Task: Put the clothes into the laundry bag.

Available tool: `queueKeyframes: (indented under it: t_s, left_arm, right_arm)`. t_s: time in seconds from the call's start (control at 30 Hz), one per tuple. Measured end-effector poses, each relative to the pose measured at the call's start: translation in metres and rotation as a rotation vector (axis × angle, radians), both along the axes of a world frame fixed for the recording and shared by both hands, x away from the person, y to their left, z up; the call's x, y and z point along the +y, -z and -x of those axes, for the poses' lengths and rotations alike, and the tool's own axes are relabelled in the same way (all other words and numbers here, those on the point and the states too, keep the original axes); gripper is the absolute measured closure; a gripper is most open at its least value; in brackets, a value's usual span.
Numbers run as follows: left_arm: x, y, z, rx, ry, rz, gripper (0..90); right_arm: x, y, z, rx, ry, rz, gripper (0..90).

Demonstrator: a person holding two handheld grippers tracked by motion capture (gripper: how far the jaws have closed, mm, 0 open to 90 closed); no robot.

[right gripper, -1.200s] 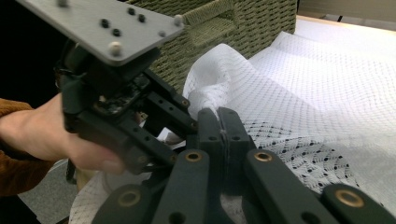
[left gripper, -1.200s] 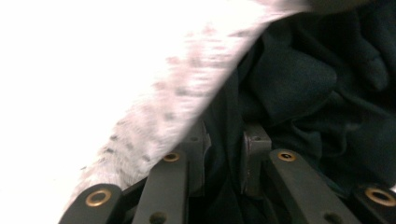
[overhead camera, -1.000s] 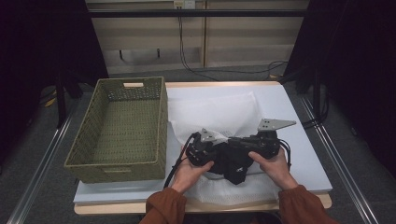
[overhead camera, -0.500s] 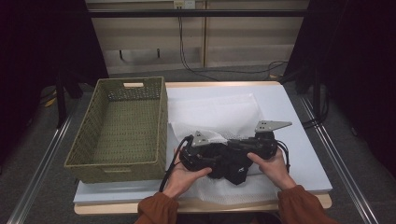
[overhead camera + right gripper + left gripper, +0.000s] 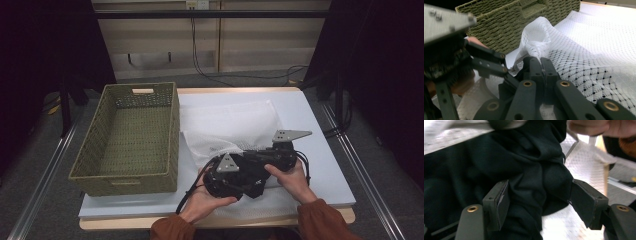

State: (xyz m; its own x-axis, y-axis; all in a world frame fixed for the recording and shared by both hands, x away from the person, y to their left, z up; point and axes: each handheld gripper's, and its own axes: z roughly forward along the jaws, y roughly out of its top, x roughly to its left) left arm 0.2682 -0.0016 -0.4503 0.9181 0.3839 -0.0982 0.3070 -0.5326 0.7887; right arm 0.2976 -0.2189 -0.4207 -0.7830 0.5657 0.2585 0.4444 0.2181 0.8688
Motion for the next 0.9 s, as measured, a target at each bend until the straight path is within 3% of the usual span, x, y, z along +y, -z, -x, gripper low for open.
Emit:
queueKeyframes:
  t_s: [0.07, 0.17, 0.33, 0.37, 0.43, 0.47, 0.5, 0.53, 0.6, 0.7, 0.9]
  left_arm:
    - [-0.003, 0.002, 0.0, 0.005, 0.003, -0.009, 31.4]
    - [-0.012, 0.005, -0.006, 0.052, 0.031, 0.001, 23.7]
    - [-0.016, 0.012, -0.01, 0.064, 0.003, -0.012, 24.2]
    - [-0.016, 0.014, -0.01, 0.061, -0.012, -0.022, 28.4]
    - [-0.015, 0.019, -0.014, 0.053, -0.037, -0.048, 47.6]
    - [-0.014, 0.02, -0.016, 0.05, -0.026, -0.059, 59.2]
    - [-0.013, 0.018, -0.018, 0.061, -0.028, -0.086, 66.6]
    - [-0.013, 0.018, -0.02, 0.069, -0.033, -0.08, 72.0]
    - [-0.013, 0.017, -0.022, 0.088, -0.041, -0.077, 76.3]
    - [-0.016, 0.012, -0.024, 0.086, -0.053, -0.076, 77.4]
    - [-0.019, 0.002, -0.032, 0.081, -0.099, -0.031, 78.7]
  right_arm:
    - [0.0, 0.0, 0.0, 0.002, 0.0, -0.001, 89.2]
    - [0.0, 0.001, -0.001, 0.003, -0.001, 0.001, 89.2]
    - [0.001, 0.0, -0.001, 0.0, -0.004, -0.001, 89.2]
    - [0.001, 0.0, -0.001, 0.0, -0.006, -0.001, 89.2]
    - [0.001, 0.0, -0.001, 0.004, -0.007, -0.002, 89.2]
    - [0.001, 0.0, -0.001, 0.003, -0.008, -0.001, 89.2]
    - [0.001, 0.0, -0.001, 0.002, -0.01, 0.0, 89.2]
    - [0.001, 0.0, 0.0, 0.004, -0.013, -0.002, 89.2]
    - [0.001, -0.001, 0.0, 0.003, -0.013, -0.004, 89.2]
    - [0.001, -0.001, -0.001, 0.002, -0.013, -0.006, 89.2]
    - [0.003, -0.005, 0.002, -0.005, -0.022, -0.012, 89.2]
